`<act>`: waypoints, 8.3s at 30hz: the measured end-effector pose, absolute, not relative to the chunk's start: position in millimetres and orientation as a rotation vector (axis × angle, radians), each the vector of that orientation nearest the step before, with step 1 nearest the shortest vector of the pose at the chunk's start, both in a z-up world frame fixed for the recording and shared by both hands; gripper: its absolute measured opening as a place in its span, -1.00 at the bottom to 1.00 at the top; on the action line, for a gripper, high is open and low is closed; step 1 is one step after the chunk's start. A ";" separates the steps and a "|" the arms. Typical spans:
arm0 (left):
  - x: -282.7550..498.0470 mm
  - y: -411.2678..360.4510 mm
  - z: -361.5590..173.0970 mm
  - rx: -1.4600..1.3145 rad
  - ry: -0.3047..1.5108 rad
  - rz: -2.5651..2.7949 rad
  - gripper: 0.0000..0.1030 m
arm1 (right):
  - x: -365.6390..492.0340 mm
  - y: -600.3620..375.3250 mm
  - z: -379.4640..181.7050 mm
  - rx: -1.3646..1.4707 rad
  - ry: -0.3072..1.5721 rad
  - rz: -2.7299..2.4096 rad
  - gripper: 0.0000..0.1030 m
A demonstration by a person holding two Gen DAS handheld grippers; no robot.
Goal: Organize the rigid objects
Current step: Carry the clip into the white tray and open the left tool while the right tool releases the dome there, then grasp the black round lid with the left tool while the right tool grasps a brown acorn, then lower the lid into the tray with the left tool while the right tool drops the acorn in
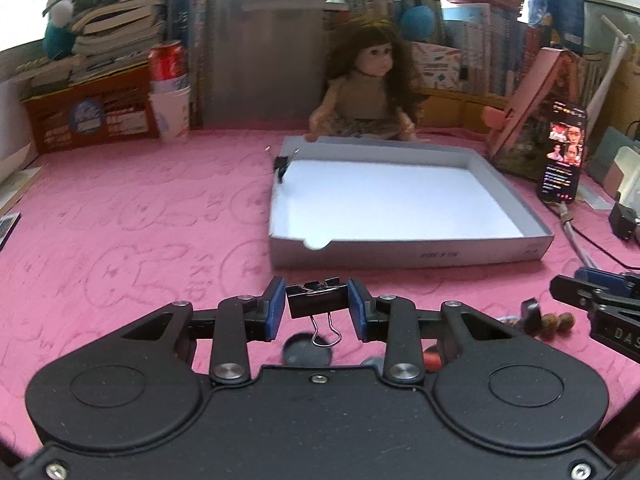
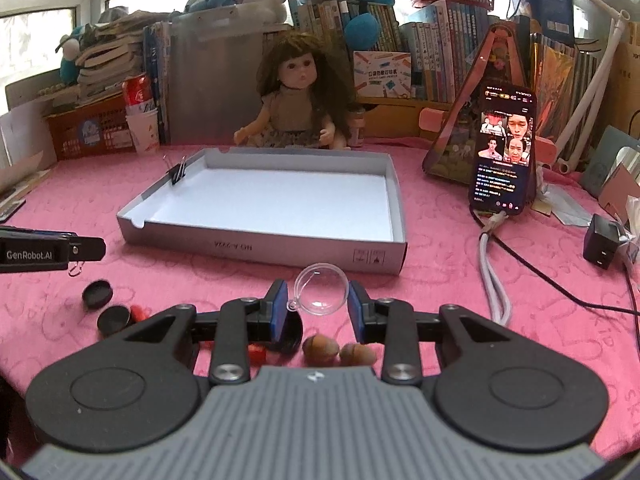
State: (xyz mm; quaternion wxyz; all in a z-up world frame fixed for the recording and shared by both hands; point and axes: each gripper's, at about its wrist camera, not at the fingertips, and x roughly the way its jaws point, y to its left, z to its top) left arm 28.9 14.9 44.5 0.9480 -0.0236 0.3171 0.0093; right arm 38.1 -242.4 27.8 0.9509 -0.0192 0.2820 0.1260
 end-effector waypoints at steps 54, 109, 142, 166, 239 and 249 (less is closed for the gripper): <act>195.4 -18.6 9.8 -0.031 0.797 -0.054 -0.38 | 189.4 -235.3 7.6 0.030 0.724 0.234 -0.27; 27.1 6.6 29.7 -0.006 0.677 -0.099 0.44 | 40.7 -276.0 11.4 0.025 0.614 0.272 0.63; 20.4 15.0 -3.7 0.035 0.699 -0.009 -0.11 | 33.1 -263.9 -14.0 -0.089 0.607 0.096 0.04; 17.3 4.1 -6.0 0.048 0.656 -0.002 -0.42 | 23.4 -253.3 -19.0 -0.089 0.563 0.115 -0.56; 240.2 -7.4 22.2 -0.066 0.858 -0.045 -0.42 | 235.3 -253.5 15.0 0.147 0.865 0.255 -0.56; 244.2 -10.3 12.2 -0.046 0.868 -0.045 -0.42 | 240.8 -250.9 6.7 0.128 0.888 0.255 -0.56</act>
